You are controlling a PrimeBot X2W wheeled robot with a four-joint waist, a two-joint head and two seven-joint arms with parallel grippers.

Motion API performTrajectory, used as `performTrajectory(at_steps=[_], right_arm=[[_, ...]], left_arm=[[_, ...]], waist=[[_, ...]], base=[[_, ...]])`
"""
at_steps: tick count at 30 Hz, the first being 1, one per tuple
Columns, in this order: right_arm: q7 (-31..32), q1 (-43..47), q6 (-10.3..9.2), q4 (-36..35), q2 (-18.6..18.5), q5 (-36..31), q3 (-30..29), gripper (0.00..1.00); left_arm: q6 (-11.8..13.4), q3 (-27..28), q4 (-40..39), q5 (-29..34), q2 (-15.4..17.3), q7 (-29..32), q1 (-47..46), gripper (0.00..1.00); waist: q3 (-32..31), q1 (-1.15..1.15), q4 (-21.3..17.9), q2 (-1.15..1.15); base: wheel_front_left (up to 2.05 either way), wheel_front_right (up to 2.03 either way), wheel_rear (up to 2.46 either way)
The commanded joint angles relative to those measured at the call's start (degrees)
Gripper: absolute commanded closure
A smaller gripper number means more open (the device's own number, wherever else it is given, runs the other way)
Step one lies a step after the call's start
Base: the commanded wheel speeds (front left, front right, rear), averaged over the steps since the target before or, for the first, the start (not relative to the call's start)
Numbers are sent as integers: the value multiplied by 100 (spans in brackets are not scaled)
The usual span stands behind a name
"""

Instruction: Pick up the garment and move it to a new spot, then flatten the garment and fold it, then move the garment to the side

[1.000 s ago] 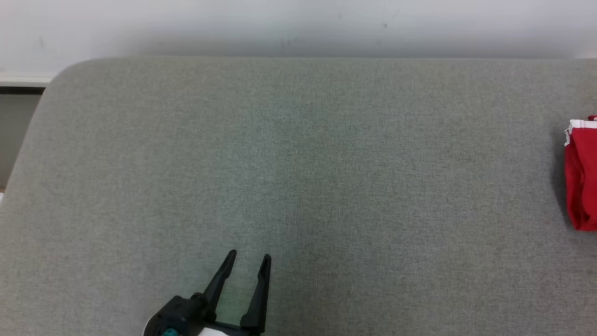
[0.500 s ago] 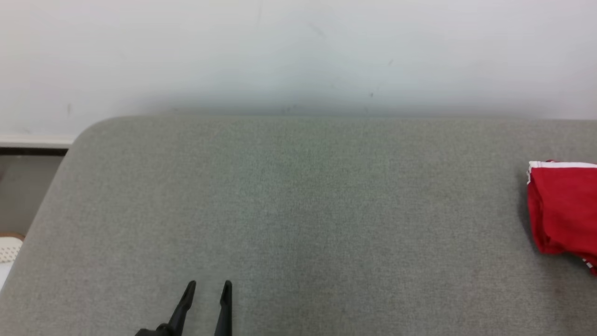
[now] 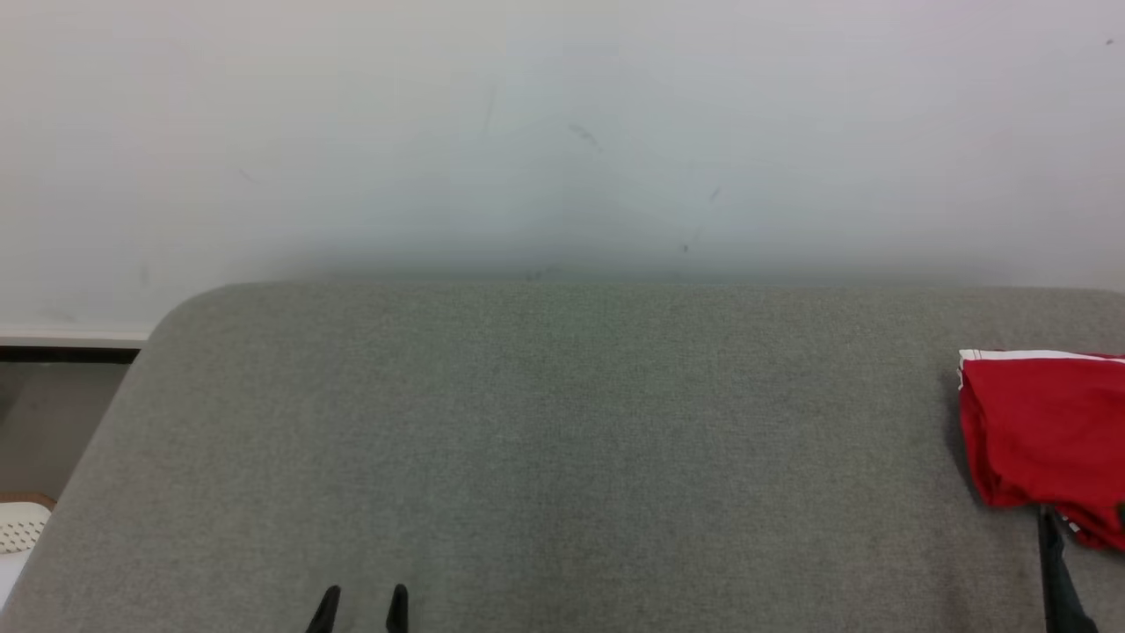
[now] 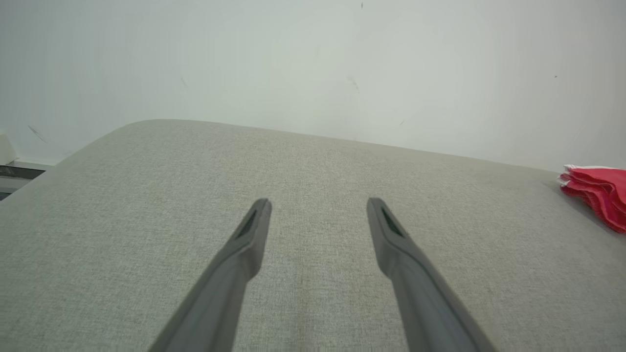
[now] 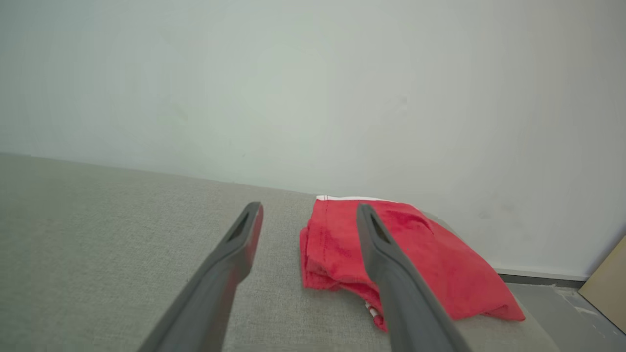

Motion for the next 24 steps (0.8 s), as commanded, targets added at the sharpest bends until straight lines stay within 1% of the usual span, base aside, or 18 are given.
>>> performTrajectory(at_steps=[1, 6, 11, 17, 24], right_arm=[[-113, 197, -13, 57, 114, -78, 27, 0], [-192, 458, -13, 270, 394, -142, 45, 0], [-189, 628, -13, 209, 653, -230, 18, 0], [-191, 721, -13, 151, 799, -257, -40, 0], [-192, 764, -13, 131, 868, -319, -17, 0]], left_arm=[[-35, 60, 23, 87, 23, 1, 93, 0], [-111, 104, 14, 82, 22, 1, 184, 0], [-164, 104, 24, 74, 23, 1, 248, 0], [-162, 111, 54, 54, 23, 1, 257, 0], [-145, 104, 33, 52, 23, 1, 268, 0]], waist=[[-54, 1, 22, 0], [-158, 1, 25, 0], [-237, 1, -32, 0], [-298, 1, -107, 0], [-333, 1, -165, 0]], base=[[0, 0, 0], [0, 0, 0], [0, 0, 0], [0, 0, 0], [0, 0, 0]])
